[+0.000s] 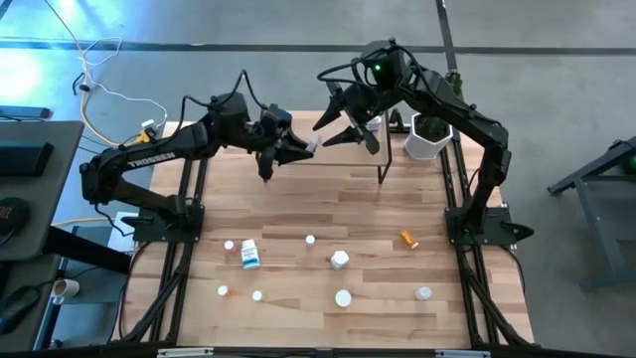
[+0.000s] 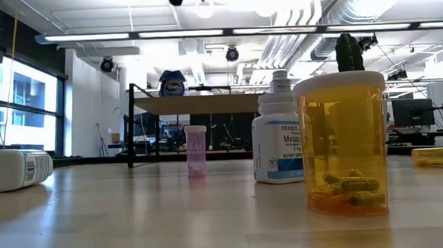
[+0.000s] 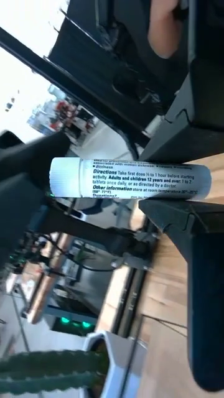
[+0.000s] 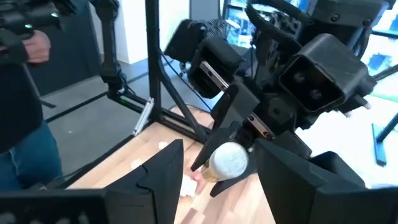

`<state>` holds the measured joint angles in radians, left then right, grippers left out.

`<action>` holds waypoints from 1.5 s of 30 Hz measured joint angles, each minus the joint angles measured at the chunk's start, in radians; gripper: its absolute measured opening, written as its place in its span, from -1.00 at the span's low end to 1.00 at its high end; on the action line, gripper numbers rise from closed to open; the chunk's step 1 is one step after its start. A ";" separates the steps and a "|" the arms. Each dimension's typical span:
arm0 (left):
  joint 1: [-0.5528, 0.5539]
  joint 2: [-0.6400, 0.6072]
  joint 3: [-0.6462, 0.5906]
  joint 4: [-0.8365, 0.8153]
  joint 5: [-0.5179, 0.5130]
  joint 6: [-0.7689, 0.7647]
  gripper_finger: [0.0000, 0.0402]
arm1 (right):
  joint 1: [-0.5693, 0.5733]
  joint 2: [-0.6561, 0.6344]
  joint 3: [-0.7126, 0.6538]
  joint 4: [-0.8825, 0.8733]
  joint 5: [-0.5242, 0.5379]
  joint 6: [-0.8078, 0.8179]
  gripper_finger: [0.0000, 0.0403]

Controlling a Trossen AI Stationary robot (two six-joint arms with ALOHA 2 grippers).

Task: Pick and place medicine bottles onto shelf by color
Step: Put the yellow pill bottle on the shelf

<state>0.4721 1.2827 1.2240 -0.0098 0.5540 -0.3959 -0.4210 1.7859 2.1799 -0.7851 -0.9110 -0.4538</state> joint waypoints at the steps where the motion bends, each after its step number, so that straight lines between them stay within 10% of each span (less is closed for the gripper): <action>1: 0.000 0.000 0.000 0.019 0.000 -0.010 -0.63 | 0.000 0.000 0.000 0.005 -0.009 0.000 -0.07; 45: 0.000 0.000 0.000 0.090 -0.016 0.009 -0.63 | 0.035 0.002 -0.002 0.093 0.070 0.119 -0.70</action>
<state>0.4721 1.2827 1.2240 0.0799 0.5382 -0.3866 -0.3859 1.7878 2.1777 -0.6918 -0.8409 -0.3349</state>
